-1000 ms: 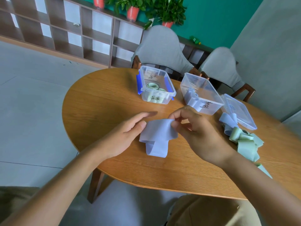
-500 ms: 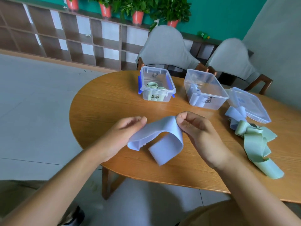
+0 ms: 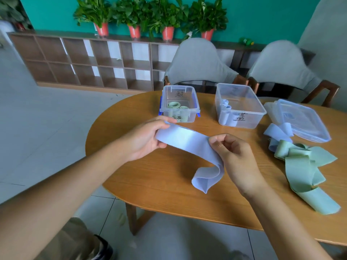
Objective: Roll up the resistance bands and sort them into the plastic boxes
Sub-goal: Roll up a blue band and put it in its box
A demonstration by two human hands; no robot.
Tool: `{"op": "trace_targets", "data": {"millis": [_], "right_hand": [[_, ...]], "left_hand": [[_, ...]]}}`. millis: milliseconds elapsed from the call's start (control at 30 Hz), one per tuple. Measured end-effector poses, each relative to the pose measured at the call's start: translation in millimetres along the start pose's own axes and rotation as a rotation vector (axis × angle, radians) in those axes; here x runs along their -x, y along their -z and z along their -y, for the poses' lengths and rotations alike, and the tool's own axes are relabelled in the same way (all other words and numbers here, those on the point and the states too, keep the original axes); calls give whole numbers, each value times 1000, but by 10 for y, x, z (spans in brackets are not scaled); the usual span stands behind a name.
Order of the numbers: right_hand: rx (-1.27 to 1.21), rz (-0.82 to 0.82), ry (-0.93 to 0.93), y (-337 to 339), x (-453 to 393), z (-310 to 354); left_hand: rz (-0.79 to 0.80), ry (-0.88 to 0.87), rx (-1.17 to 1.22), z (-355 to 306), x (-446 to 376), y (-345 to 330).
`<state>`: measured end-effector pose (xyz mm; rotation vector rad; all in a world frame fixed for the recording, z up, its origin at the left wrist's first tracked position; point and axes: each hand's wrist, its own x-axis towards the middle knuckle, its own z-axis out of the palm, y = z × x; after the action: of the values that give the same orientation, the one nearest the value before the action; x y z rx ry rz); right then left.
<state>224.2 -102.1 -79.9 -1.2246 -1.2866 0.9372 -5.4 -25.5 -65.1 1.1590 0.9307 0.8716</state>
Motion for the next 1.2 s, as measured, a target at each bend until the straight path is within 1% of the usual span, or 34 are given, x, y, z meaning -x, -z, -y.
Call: {"op": "trace_targets", "data": {"millis": [167,367,433,533,667,867,1067,1200], "right_hand": [[-10,-24,-50,172,-24,-107],[-45,37,-152,317,46,-169],[-54,33,-185,347,74,-204],[-75,27,-216,379,115,-245],[-122,70,-216,419,165,-235],[-171,131,-254,420,243,-269],[-187,146,-225,454,289,-311],[-167,147,-221,444,337,-265]], "left_hand": [[-33,-18,-183,-68,-321,-309],[-64,-66,-265,-224,-668,-517],[-68,-88,-294,-289,-775,-590],[-80,-99,-419,-376,-971,-627],[-49,-125,-606,-418,-1162,-743],[-24,-177,-743,-325,-1370,-823],[-131,-316,-812,-201,-1468,-867],[-236,-402,-777,-212,-1524,-919]]}}
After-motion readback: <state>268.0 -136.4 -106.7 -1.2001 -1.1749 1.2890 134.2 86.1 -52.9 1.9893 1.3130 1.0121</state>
